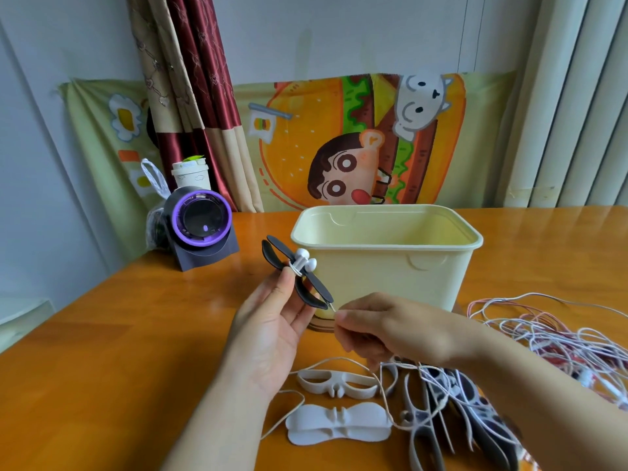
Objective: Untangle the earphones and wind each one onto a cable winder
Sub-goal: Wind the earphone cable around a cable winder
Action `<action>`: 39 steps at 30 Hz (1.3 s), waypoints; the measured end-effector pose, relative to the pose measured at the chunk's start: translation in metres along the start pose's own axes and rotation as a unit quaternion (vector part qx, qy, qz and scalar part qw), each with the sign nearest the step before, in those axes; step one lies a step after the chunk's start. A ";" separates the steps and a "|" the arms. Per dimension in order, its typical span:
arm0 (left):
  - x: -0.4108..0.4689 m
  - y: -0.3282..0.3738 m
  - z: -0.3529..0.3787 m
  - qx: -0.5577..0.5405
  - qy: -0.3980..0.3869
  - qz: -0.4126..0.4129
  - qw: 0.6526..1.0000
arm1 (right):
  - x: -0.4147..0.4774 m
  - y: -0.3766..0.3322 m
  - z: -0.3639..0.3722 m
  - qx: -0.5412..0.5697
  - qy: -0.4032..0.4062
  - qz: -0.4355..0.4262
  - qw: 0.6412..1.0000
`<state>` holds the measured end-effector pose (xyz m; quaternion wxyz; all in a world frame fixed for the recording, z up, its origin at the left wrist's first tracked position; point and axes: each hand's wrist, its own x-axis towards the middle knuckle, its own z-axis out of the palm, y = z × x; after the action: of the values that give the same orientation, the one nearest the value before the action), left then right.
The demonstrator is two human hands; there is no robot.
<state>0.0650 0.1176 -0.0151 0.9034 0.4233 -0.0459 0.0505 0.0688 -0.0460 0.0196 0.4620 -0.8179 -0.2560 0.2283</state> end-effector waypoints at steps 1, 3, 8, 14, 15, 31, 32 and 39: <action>0.001 -0.001 -0.001 0.004 -0.003 0.006 1.000 | -0.001 -0.001 -0.001 0.037 -0.022 0.003 0.999; -0.001 -0.002 0.001 0.043 -0.011 0.016 0.999 | -0.003 -0.003 -0.002 0.112 -0.055 0.013 0.992; -0.002 -0.006 0.000 0.209 -0.023 0.077 0.975 | -0.003 -0.006 0.003 0.136 -0.069 0.048 0.987; -0.004 -0.010 0.002 0.418 0.004 0.170 0.893 | -0.018 -0.022 -0.010 -0.060 0.043 0.036 0.997; -0.003 -0.011 0.001 0.432 0.007 0.175 0.885 | -0.022 -0.027 -0.011 -0.106 0.071 0.034 0.991; -0.010 -0.018 0.007 0.493 -0.097 0.114 0.857 | -0.042 -0.036 -0.036 -0.334 0.332 -0.115 0.875; -0.011 -0.017 0.008 0.492 -0.112 0.109 0.857 | -0.040 -0.034 -0.038 -0.326 0.337 -0.117 0.875; -0.017 -0.008 0.014 0.363 -0.203 0.048 0.908 | -0.020 -0.013 -0.042 -0.197 0.347 -0.110 0.911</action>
<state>0.0485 0.1009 -0.0144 0.6546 0.7206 -0.2274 0.0203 0.0764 -0.0801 0.0534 0.3738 -0.8865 -0.2076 -0.1768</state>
